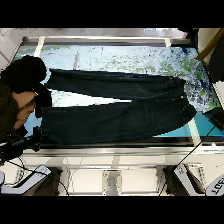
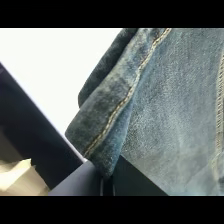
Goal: Fold the clothes and pants, and hang the long-sleeved shirts on hangers.
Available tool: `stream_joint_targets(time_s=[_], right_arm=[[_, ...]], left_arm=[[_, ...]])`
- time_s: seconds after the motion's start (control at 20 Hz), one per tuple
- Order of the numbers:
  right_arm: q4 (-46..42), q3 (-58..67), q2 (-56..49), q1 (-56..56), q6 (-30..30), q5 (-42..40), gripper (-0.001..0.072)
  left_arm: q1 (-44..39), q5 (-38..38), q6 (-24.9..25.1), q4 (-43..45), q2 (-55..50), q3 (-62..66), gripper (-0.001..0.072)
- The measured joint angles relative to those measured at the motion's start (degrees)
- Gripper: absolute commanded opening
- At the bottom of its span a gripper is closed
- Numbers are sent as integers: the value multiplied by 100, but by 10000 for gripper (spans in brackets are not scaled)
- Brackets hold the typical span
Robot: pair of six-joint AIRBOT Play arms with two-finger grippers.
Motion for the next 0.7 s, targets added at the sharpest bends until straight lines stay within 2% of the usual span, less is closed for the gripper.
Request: stream_joint_targets(time_s=[0.35, 0.7], right_arm=[[999, -1051, -1185, -273, -424, -1045, 570], [1838, -1178, -2354, 581, -793, -2396, 552]], left_arm=[[-15, -39, 291, -422, 2, 2, 17], [-15, -39, 387, -474, 2, 4, 18]])
